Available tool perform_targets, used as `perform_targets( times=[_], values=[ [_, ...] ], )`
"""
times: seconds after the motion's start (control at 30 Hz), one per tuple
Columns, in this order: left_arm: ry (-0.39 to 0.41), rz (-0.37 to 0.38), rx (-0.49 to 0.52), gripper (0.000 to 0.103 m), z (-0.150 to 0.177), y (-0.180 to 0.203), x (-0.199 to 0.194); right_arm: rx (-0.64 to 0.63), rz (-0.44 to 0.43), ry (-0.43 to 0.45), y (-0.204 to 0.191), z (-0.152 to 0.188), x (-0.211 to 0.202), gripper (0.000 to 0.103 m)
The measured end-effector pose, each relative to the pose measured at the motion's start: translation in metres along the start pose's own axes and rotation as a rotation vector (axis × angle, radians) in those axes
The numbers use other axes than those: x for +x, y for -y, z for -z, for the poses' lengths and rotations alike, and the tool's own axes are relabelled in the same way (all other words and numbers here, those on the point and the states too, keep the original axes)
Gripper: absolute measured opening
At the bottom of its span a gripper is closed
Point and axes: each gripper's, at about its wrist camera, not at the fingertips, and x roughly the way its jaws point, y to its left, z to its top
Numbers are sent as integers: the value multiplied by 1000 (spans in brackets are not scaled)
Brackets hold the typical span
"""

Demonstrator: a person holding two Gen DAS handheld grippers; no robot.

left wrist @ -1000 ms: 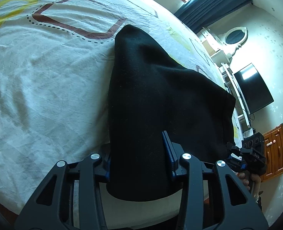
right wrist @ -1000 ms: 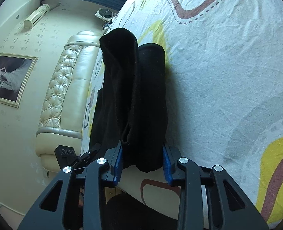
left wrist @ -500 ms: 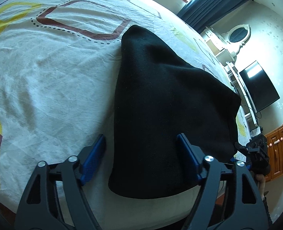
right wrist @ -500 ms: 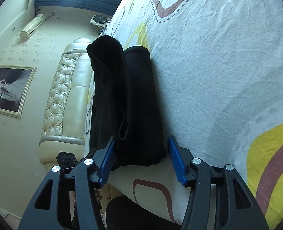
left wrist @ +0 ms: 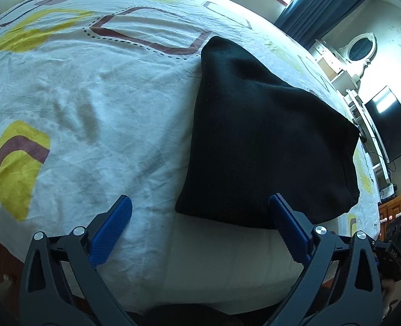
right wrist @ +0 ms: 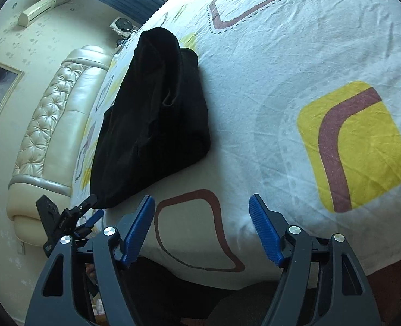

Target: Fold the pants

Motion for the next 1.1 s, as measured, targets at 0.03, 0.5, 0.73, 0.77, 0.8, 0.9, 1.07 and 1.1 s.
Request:
perform_targets(
  times=[0.03,0.5,0.73,0.77,0.8,0.9,1.07,1.1],
  values=[
    [4,-19,6,100,3,2,-4,-23,32,7,-5,3,-1,71],
    [233,-138,154,100,56,51,-72,-343,362,150,-71,43,10,71],
    [193,-164,206,100,70,63,-56,-409,391,229,-78,42,3,72],
    [187,-161,207,100,70,63,-54,-410,395,230,-78,42,3,74],
    [184,-156,208,100,71,64,-54,-409,393,230,-78,43,3,74],
    [194,-159,226,100,73,67,-55,-408,392,222,-78,43,3,75],
    [208,-172,231,100,72,68,-57,-401,388,210,-78,47,5,75],
    [207,-170,227,100,72,68,-57,-395,385,208,-77,47,5,75]
  ],
)
